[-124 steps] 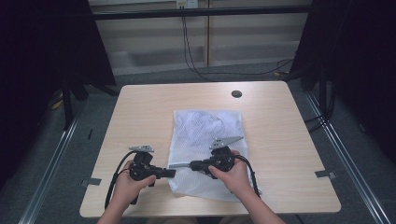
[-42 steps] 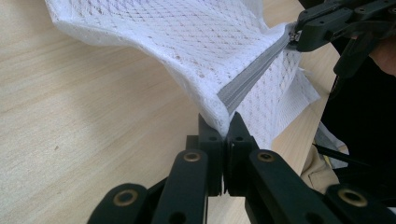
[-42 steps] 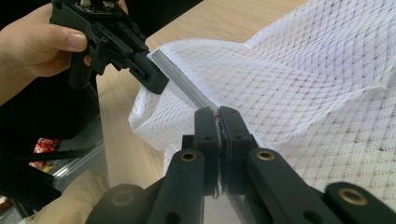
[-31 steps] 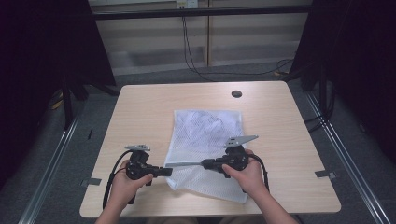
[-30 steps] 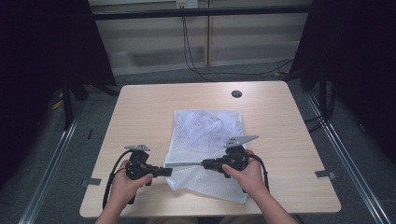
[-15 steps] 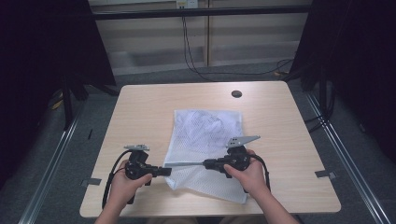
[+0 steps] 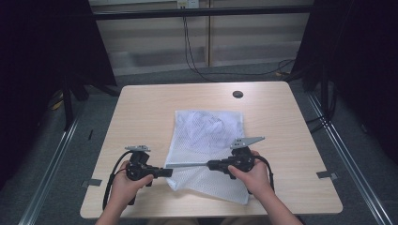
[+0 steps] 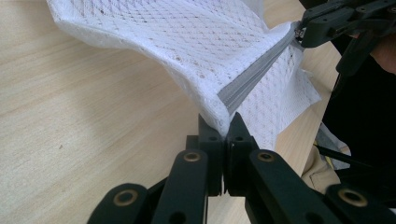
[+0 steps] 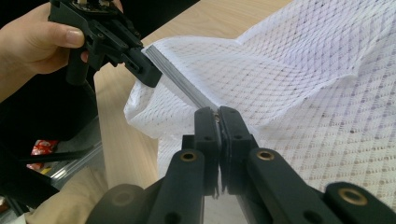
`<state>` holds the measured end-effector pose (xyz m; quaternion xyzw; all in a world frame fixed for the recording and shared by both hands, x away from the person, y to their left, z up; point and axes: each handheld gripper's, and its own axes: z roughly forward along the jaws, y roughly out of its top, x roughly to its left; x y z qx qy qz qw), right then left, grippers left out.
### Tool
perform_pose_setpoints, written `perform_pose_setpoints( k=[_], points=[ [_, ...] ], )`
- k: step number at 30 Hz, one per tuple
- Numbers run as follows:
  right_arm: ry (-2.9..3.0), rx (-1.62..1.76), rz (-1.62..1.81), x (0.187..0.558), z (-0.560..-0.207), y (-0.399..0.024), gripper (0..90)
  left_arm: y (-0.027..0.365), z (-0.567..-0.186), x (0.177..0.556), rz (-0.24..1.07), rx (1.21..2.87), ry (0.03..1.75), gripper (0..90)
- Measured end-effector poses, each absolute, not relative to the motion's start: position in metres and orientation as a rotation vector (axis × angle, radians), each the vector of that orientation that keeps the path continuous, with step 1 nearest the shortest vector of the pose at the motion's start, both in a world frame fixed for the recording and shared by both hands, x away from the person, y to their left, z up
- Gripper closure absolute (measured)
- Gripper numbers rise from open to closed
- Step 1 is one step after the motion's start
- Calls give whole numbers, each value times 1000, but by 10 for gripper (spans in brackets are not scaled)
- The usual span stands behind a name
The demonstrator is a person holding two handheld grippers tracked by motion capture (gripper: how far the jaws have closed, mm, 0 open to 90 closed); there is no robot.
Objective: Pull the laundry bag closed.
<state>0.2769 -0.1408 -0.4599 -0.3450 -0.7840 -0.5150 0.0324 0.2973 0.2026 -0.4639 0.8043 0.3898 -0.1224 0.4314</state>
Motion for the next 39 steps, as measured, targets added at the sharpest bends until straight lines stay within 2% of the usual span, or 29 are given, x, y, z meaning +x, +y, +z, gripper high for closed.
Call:
perform_pose_setpoints(
  k=[39],
  points=[
    [-2417, -1105, -1575, 275, -461, -159, 873, 207, -463, 297, -294, 2007, 989, 884]
  ],
)
